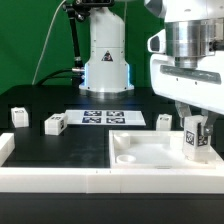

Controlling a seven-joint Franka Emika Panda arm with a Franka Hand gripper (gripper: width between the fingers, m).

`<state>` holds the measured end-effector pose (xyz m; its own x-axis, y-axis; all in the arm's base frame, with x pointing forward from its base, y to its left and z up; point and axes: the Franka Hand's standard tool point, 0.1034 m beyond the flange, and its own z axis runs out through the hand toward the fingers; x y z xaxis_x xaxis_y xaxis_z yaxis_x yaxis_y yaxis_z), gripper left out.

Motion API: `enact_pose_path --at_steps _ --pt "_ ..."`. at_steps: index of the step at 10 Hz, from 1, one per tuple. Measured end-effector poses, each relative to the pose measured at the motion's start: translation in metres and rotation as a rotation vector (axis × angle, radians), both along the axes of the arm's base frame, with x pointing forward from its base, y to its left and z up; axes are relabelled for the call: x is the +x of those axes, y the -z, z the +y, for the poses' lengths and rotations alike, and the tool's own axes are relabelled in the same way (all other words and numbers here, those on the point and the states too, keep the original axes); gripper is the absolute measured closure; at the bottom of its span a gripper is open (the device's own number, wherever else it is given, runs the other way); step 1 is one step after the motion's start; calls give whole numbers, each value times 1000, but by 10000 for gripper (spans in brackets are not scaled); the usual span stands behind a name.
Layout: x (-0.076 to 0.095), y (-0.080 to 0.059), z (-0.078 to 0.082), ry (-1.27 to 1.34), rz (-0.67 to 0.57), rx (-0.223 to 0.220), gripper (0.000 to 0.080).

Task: Assemble one leg

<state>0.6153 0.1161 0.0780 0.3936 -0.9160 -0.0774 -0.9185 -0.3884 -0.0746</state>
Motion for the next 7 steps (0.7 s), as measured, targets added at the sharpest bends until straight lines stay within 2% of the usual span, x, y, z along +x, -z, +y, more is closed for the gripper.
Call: enact_pose_path --at_steps 2,3,7 --pt "0 0 2 -32 -3 0 256" --pt "-1 1 4 -109 -8 -2 183" --pt "0 1 10 -688 -48 -26 152"
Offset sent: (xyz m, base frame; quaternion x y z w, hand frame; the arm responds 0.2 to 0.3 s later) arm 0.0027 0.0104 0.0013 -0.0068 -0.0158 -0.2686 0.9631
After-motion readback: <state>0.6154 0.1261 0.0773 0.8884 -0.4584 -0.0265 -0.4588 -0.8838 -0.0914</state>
